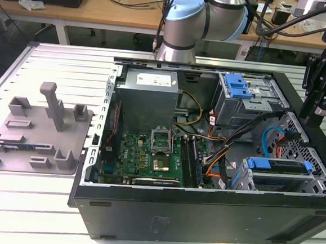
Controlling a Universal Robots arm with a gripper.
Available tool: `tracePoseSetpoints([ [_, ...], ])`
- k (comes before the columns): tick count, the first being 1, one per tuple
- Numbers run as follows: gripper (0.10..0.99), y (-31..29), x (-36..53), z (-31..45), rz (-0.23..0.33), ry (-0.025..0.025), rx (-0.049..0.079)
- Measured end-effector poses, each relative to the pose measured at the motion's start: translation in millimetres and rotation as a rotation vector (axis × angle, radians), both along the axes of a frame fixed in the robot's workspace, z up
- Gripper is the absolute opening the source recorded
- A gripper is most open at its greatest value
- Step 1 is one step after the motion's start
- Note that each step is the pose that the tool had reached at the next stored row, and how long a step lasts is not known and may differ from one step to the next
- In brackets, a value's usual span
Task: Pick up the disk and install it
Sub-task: 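Insert the first disk wire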
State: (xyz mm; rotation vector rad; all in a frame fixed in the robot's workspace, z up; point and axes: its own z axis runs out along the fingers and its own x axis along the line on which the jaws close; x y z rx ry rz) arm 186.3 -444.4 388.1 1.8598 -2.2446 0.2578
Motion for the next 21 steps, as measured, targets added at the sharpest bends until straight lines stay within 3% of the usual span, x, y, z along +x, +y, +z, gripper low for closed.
tracePoseSetpoints([
  [6, 0.353, 6.4, -2.7, -5.8, -0.007, -0.0115, -0.005],
  [12, 0.353, 7.2, -4.6, -19.9, -0.007, -0.0122, -0.009],
  [21, 0.353, 9.4, -4.6, -32.5, -0.007, -0.013, -0.023],
])
